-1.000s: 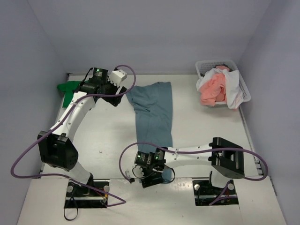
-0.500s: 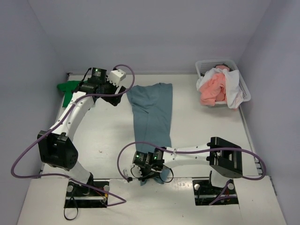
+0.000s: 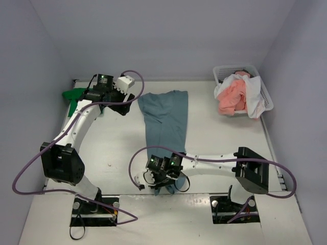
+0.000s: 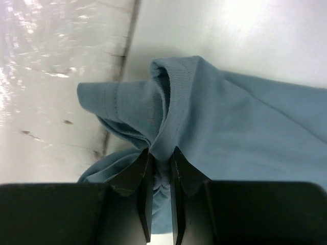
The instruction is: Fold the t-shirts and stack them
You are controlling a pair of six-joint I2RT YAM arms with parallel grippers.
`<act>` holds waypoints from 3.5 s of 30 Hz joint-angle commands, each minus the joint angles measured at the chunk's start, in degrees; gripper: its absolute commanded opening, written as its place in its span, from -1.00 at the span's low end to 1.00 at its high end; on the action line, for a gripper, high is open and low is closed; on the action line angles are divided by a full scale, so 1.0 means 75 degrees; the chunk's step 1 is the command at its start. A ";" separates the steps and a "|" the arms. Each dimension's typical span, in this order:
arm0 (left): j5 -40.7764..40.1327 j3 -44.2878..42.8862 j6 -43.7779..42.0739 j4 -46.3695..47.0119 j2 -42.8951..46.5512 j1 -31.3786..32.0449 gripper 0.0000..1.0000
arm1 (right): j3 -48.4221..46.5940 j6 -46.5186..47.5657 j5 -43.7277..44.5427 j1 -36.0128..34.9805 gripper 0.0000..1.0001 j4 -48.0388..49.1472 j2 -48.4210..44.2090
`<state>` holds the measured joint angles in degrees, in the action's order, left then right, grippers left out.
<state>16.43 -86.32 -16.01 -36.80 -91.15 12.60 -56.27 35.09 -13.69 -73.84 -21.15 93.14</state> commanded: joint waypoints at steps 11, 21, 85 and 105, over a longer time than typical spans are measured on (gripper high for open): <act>0.0154 -0.0080 0.0084 0.0465 0.0271 -0.0098 0.47 | -0.0981 0.1156 -0.0353 0.1710 -1.00 -0.0274 -0.0536; 0.0165 -0.0080 0.0143 0.0535 0.0201 -0.0098 0.47 | -0.2258 0.2199 -0.1044 0.3564 -1.00 -0.0286 0.0423; 0.0411 0.0236 0.0330 0.1016 -0.0139 -0.0274 0.47 | -0.6513 0.2283 -0.1269 0.5205 -0.21 0.0005 0.4398; 0.0634 0.0471 0.0365 0.1051 0.0131 -0.0426 0.47 | -0.6267 0.1345 0.0407 0.4842 -0.24 0.0989 0.4081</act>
<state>19.75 -82.50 -13.80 -31.70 -93.45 10.24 -103.11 46.74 -13.34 -37.19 -17.19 127.17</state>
